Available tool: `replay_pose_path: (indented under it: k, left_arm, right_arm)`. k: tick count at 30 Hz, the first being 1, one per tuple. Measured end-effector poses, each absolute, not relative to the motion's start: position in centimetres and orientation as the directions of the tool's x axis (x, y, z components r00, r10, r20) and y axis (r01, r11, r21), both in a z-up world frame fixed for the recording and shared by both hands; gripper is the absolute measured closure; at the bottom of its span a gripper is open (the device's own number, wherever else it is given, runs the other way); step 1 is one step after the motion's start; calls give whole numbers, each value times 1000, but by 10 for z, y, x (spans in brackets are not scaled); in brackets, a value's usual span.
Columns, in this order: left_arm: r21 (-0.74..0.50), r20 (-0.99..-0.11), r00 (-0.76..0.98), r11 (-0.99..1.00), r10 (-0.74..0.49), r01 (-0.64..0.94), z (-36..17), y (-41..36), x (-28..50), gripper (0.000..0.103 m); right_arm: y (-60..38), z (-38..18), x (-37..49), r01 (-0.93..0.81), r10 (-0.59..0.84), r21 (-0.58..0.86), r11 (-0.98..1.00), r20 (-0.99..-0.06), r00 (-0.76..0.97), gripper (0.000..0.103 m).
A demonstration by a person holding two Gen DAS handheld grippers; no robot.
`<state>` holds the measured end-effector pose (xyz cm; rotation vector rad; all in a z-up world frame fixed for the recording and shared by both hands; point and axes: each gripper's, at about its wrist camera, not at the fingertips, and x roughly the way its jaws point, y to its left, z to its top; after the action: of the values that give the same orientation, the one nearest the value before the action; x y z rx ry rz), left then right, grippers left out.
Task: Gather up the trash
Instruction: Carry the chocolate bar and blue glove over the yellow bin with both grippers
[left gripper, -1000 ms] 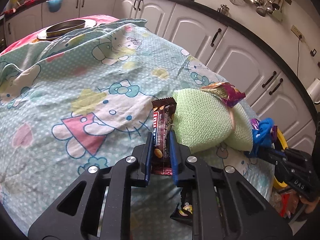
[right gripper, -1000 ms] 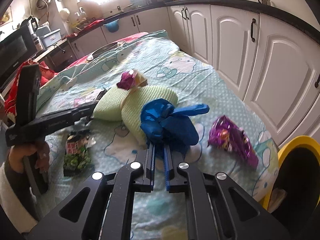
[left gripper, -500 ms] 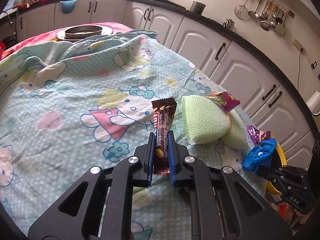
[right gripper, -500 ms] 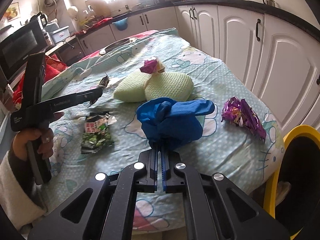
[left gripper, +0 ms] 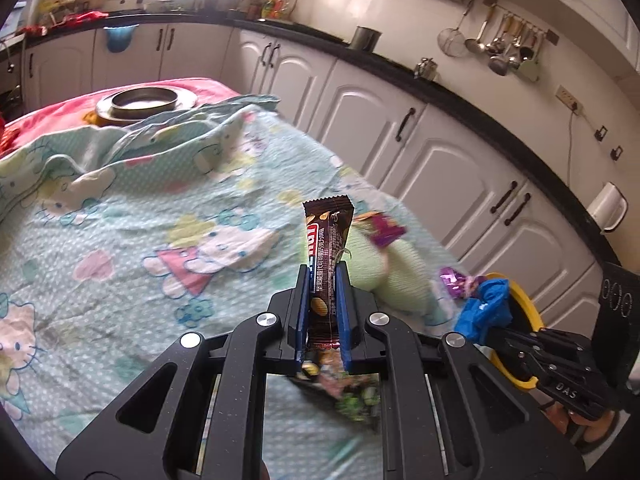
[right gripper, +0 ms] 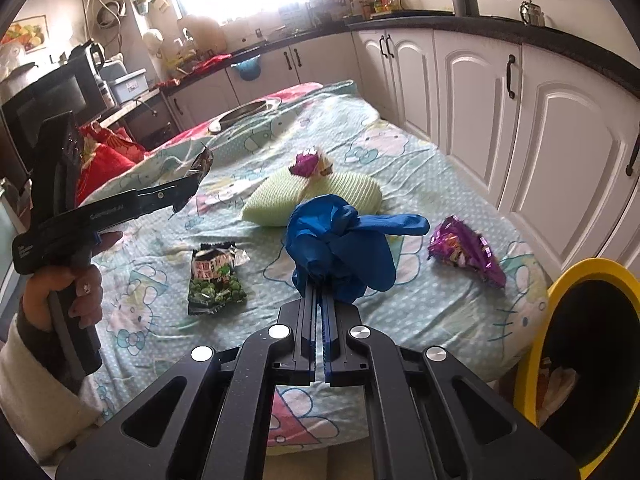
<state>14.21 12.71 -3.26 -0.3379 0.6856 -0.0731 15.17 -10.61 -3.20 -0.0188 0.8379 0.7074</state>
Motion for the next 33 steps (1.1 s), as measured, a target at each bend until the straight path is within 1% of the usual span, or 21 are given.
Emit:
replay_pose_path:
  k: [16,33]
  left_arm:
    - [-314,-575,773,945,-266,91,-14,58,149,95]
    - [-271,-562,754,937,-340,220,-7,-14,152,95]
  right_arm:
    - [-162,-8,152,-519,534,239,821,-642,550,100]
    - [-224,-1,149,-419,479,253,872,-613,628,100]
